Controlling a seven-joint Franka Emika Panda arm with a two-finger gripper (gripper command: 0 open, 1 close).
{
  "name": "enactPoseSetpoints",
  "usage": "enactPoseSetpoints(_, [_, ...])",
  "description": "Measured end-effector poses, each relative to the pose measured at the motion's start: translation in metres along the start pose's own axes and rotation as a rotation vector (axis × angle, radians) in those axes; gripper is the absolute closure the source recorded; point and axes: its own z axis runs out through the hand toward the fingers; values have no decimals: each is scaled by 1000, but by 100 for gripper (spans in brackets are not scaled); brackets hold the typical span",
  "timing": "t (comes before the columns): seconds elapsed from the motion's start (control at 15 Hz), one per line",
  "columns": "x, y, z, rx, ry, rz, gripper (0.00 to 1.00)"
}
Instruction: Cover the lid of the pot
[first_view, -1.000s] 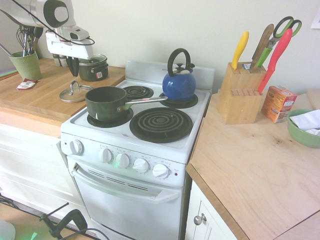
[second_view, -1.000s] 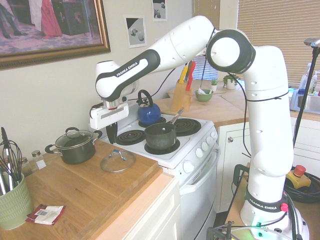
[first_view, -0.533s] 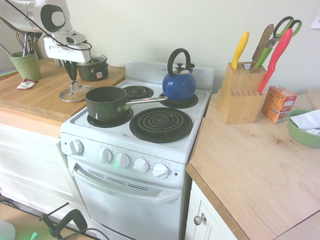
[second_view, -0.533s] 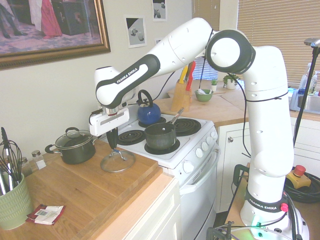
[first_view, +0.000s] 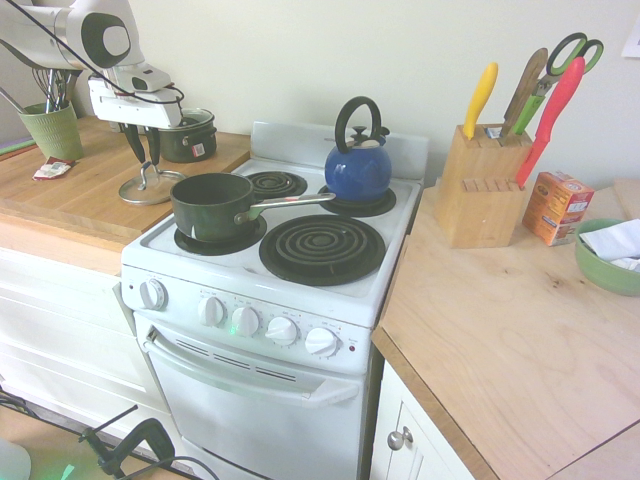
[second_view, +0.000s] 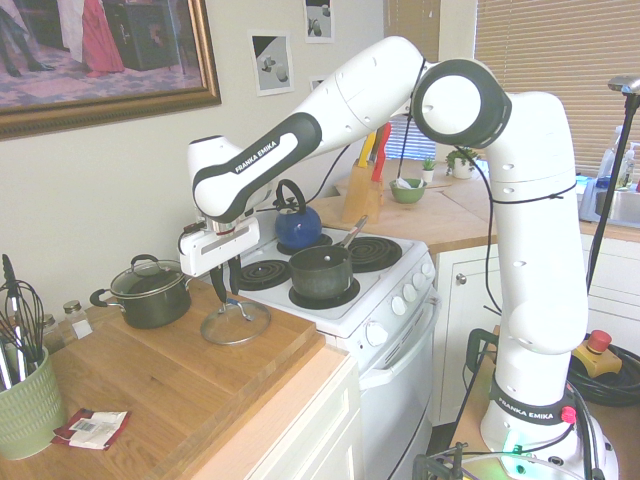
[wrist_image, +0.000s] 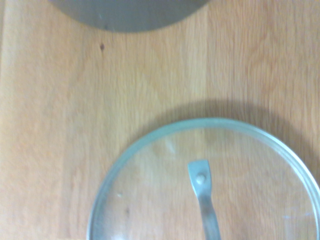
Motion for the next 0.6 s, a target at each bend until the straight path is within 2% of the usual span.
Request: enactPoseSetpoints(0.6, [4,0,32,-36,-15,-1,0])
